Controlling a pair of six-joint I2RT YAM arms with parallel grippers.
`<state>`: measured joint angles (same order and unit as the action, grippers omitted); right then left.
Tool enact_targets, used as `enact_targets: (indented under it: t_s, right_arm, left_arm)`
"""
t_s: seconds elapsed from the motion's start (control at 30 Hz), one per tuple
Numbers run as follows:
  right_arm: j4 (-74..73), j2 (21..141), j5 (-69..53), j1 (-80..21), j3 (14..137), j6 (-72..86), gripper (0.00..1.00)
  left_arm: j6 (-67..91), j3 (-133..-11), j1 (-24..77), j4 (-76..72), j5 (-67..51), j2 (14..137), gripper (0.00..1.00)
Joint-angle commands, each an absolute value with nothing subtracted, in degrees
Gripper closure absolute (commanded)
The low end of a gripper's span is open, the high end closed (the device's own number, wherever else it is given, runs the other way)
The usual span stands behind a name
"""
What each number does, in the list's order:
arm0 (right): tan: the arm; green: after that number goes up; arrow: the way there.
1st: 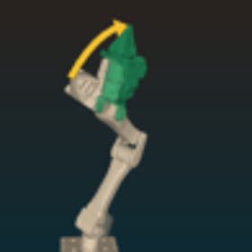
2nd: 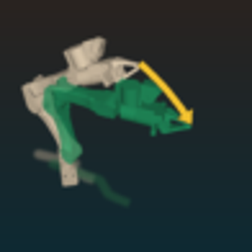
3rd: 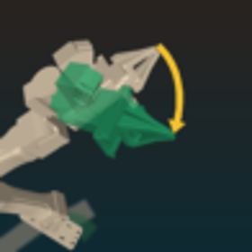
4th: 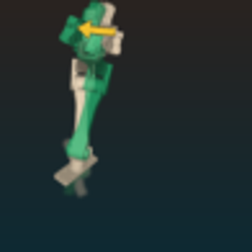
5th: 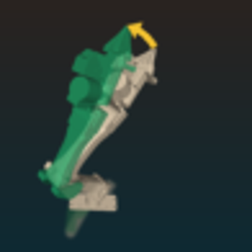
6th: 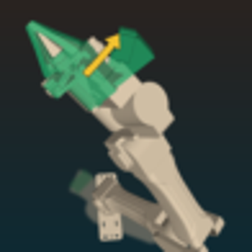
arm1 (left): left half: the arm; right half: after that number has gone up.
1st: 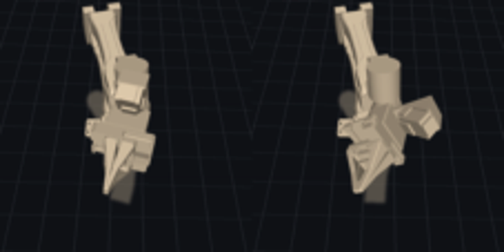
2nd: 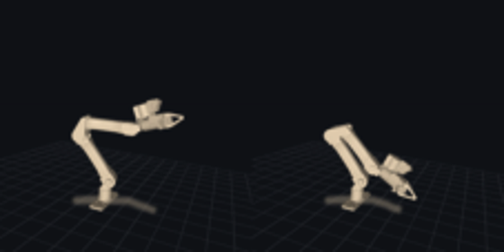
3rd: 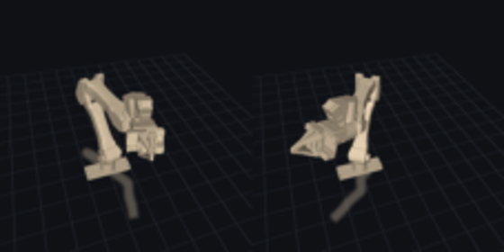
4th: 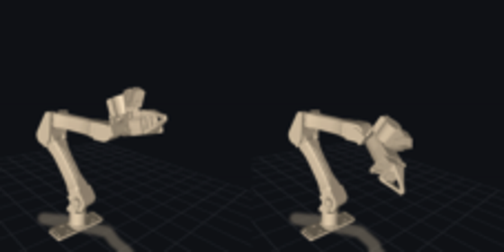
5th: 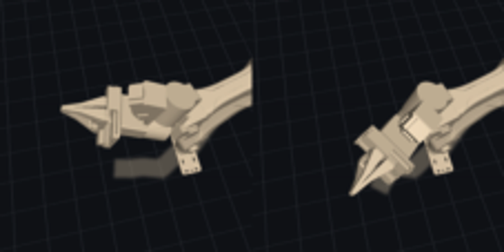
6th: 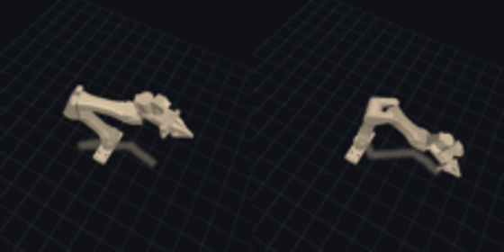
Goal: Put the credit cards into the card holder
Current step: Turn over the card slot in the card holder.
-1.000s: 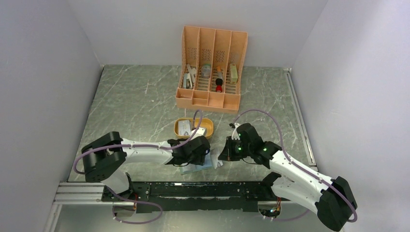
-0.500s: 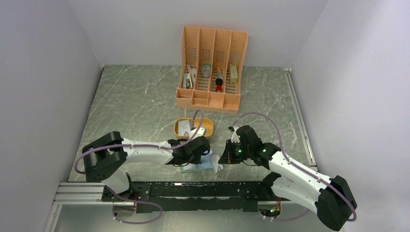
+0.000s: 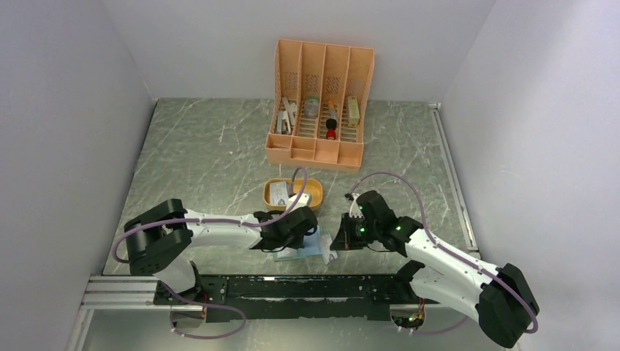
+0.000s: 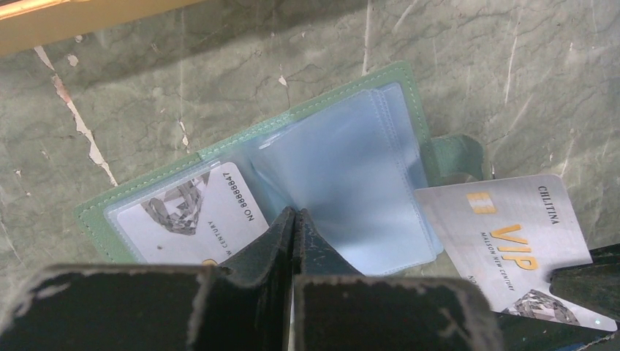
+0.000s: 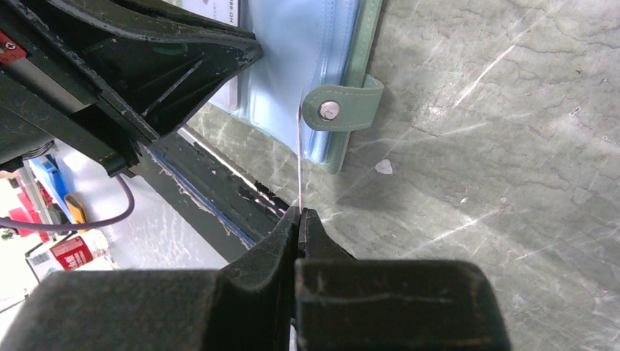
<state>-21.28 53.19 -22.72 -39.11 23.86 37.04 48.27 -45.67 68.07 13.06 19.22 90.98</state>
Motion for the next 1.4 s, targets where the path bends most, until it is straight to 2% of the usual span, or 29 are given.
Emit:
enact_targets:
  t_s: [0.0, 0.83, 1.2, 1.37]
  right_arm:
    - [-21.65, 53.64, -22.71, -39.46, 23.31, 37.06, 1.0]
    - [-14.86, 55.96, -29.09, -40.12, 22.05, 39.3, 1.0]
    - [-10.84, 58.36, -29.53, -40.19, 21.54, 40.77, 1.0]
    - [-8.36, 59.89, -30.23, -40.72, 21.98, 41.65, 1.0]
  left_arm:
    - [47.99, -44.03, 68.38, 14.85, 19.85, 91.94, 0.95]
    - [48.65, -44.39, 68.38, 15.66, 18.93, 89.53, 0.95]
    - [46.98, -47.71, 68.34, 19.94, 19.88, 83.35, 0.7]
    - [47.15, -48.5, 68.34, 21.87, 20.43, 80.93, 0.64]
